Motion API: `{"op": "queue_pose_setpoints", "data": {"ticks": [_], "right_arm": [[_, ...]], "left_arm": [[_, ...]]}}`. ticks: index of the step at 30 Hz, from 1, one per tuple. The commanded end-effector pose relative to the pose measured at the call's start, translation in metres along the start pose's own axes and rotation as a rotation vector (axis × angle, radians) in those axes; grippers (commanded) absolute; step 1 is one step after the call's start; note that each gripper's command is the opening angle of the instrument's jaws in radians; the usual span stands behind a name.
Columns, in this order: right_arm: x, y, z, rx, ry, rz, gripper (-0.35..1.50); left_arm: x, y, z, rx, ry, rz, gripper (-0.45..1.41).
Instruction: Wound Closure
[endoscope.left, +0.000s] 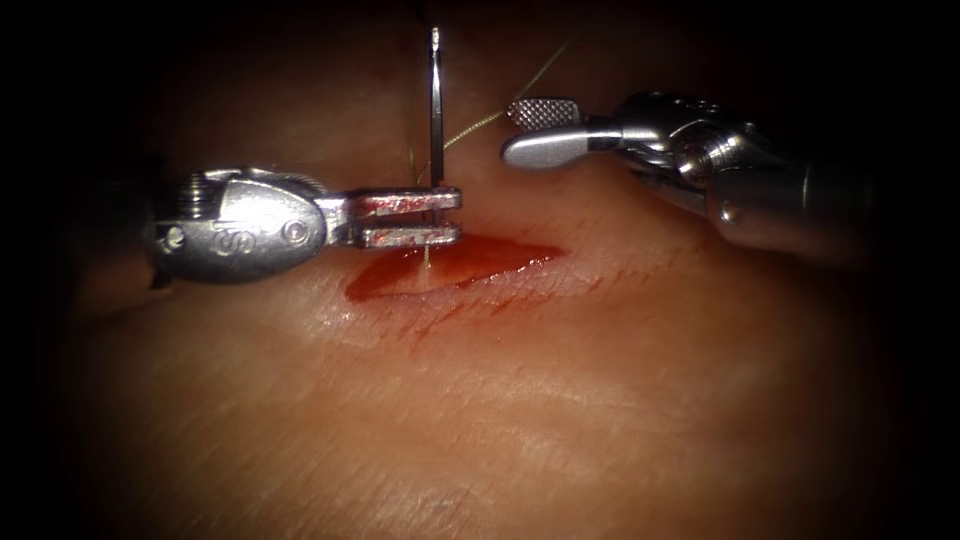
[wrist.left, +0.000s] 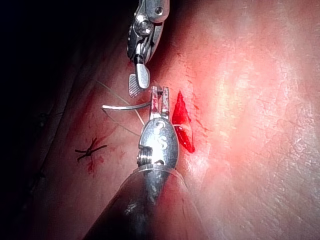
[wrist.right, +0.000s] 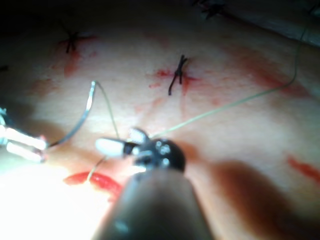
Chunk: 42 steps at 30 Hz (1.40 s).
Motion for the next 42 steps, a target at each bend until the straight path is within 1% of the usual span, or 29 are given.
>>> {"op": "queue_pose_setpoints", "data": {"ticks": [1, 3, 6, 14, 17, 27, 36, 39, 41, 42], "right_arm": [[0.0001, 0.0002, 0.0005, 0.012, -0.006, 0.031, 1.01], [-0.0003, 0.0001, 0.0002, 0.041, -0.019, 0.065, 1.01], [-0.0009, -0.0001, -0.0001, 0.084, -0.006, 0.111, 1.01], [-0.001, -0.0004, 0.0003, 0.116, 0.004, 0.136, 0.99], [-0.0011, -0.0005, 0.0008, 0.127, 0.017, 0.148, 0.96], [-0.0018, 0.0, 0.0034, 0.116, 0.03, 0.162, 0.89], [-0.0021, 0.0, 0.0044, 0.111, 0.035, 0.171, 0.88], [-0.0021, 0.0, 0.0047, 0.109, 0.037, 0.171, 0.83], [-0.0021, 0.0, 0.0048, 0.108, 0.037, 0.171, 0.76], [-0.0021, 0.0, 0.0048, 0.111, 0.035, 0.171, 0.54]], "left_arm": [[-0.0006, 0.0, 0.0009, -0.004, -0.002, 0.006, -0.45], [-0.0007, 0.0004, 0.0014, -0.014, -0.012, 0.012, -0.45], [-0.0012, 0.0012, 0.0021, -0.031, -0.028, 0.022, -0.45], [-0.0019, 0.0018, 0.0027, -0.048, -0.052, 0.031, -0.45], [-0.0019, 0.0018, 0.0028, -0.048, -0.052, 0.031, -0.45], [-0.0018, 0.0019, 0.0032, -0.051, -0.049, 0.033, -0.45], [-0.0019, 0.0021, 0.0035, -0.055, -0.046, 0.035, -0.45], [-0.0018, 0.0022, 0.0037, -0.058, -0.043, 0.036, -0.45], [-0.0019, 0.0022, 0.0037, -0.061, -0.045, 0.037, -0.45], [-0.0019, 0.0022, 0.0037, -0.062, -0.044, 0.038, -0.45]]}}
